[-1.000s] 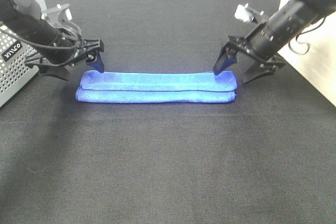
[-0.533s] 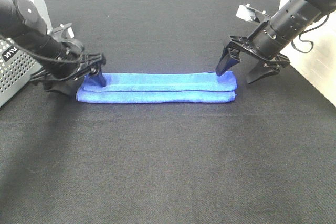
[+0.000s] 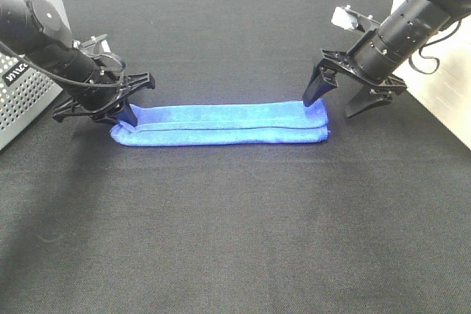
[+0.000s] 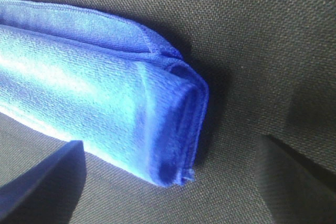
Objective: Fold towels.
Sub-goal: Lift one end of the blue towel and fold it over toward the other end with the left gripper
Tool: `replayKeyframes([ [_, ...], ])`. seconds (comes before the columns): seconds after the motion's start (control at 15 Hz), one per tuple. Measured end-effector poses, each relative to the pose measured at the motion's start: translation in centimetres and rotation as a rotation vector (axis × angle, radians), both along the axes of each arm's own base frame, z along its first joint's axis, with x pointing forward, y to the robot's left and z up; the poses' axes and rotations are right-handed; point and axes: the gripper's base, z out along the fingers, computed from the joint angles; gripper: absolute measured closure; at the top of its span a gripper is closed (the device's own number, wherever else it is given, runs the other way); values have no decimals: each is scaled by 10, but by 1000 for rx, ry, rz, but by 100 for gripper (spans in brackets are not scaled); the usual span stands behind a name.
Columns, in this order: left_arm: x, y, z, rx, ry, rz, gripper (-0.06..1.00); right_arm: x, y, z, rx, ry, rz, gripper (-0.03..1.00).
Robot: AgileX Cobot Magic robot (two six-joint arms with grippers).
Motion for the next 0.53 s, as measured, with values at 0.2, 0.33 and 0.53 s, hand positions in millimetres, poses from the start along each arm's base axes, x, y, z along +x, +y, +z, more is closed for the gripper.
replayKeyframes([
  [0.2, -6, 13, 27, 157, -2, -57, 90, 0, 0, 0, 1, 1, -3, 15],
  [0.33, -6, 20, 59, 250, -7, -65, 90, 0, 0, 0, 1, 1, -3, 15],
  [0.53, -6, 6, 101, 287, 30, -93, 90, 0, 0, 0, 2, 6, 0, 15],
])
